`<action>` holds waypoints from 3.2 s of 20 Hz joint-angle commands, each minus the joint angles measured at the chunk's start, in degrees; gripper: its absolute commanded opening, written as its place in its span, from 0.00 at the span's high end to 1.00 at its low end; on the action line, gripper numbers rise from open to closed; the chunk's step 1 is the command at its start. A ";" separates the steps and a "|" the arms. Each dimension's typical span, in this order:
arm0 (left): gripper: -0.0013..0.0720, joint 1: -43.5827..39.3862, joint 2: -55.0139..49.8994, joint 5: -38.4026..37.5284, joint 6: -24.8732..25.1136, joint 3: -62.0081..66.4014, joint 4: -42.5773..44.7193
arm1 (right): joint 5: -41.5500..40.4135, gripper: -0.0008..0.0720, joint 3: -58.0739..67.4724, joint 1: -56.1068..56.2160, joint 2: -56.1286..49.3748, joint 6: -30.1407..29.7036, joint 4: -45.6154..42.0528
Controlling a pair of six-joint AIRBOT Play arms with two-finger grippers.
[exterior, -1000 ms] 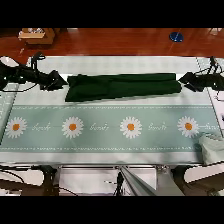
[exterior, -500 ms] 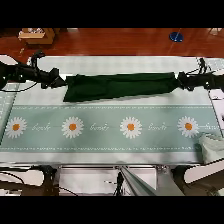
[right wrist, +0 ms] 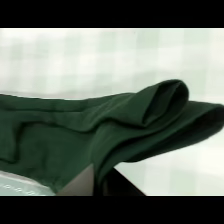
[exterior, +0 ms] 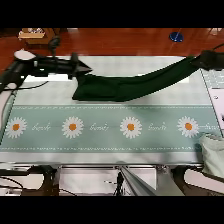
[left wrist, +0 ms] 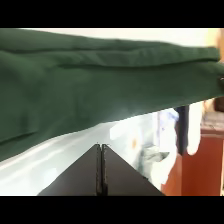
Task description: Fold the shirts.
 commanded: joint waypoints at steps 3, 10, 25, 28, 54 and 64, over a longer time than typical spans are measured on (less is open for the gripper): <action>0.93 -15.98 -2.36 10.58 0.22 0.02 -3.32 | 6.73 0.97 0.15 0.11 13.05 2.75 -0.81; 0.93 -26.91 -9.66 14.78 1.84 0.04 -13.99 | 16.41 0.97 0.15 0.11 21.51 7.32 -3.78; 0.93 -44.02 -27.56 11.50 6.47 12.17 -34.23 | 20.11 0.97 0.13 0.11 22.34 8.28 -5.33; 0.93 -40.30 -28.09 7.56 9.29 13.27 -33.03 | 19.71 0.97 0.13 0.11 22.32 8.07 -9.77; 0.93 19.61 30.71 -32.76 8.61 13.20 -10.08 | -46.07 0.35 -12.55 55.58 -12.35 20.98 9.31; 0.93 19.63 30.84 -33.81 8.59 13.16 2.45 | -10.47 0.29 -12.55 33.83 7.80 23.63 -26.12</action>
